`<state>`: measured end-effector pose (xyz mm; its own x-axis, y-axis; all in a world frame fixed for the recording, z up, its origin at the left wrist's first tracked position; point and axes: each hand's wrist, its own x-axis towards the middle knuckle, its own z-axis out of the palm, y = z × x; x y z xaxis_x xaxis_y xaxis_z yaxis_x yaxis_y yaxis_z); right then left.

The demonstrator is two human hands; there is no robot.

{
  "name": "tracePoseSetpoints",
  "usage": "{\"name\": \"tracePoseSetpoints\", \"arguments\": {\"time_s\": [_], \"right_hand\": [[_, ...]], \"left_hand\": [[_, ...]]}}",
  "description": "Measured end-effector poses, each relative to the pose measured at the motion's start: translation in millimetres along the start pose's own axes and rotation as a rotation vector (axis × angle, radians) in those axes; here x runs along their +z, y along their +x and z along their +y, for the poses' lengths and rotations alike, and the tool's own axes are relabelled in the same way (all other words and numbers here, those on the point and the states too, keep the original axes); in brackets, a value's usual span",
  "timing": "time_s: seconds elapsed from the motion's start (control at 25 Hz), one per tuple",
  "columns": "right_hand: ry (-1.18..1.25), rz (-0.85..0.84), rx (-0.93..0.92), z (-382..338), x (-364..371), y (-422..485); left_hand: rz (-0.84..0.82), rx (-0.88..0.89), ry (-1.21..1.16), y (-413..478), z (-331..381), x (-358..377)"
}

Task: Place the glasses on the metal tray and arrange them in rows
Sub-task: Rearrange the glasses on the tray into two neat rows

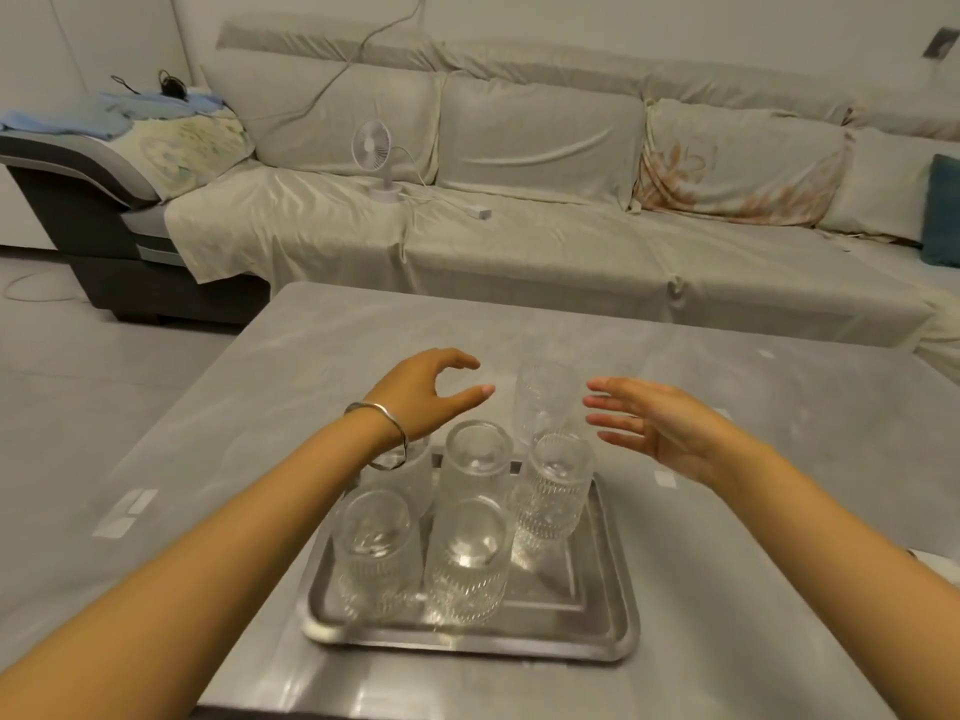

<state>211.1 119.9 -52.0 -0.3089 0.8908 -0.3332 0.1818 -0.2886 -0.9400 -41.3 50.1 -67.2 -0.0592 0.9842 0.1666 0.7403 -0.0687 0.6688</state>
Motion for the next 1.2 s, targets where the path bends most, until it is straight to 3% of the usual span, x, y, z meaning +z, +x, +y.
{"name": "tracePoseSetpoints", "arguments": {"time_s": [0.12,0.44,0.6,0.84,1.04,1.2], "right_hand": [[0.041,0.091,0.102,13,-6,34],[0.194,-0.016,0.171,49,-8,84],[0.23,-0.077,0.165,55,-6,82],[0.287,-0.101,-0.019,20,-10,52],[0.431,-0.251,-0.152,-21,-4,-11],[0.295,-0.241,-0.253,-27,-3,-58]], "left_hand": [[-0.07,-0.027,0.002,45,3,23],[-0.273,-0.027,0.164,112,19,79],[-0.211,-0.013,0.184,113,22,86],[0.096,0.031,-0.286,87,48,37],[0.036,-0.026,-0.839,36,79,-2],[-0.031,-0.038,-0.926,-12,82,-11]]}}
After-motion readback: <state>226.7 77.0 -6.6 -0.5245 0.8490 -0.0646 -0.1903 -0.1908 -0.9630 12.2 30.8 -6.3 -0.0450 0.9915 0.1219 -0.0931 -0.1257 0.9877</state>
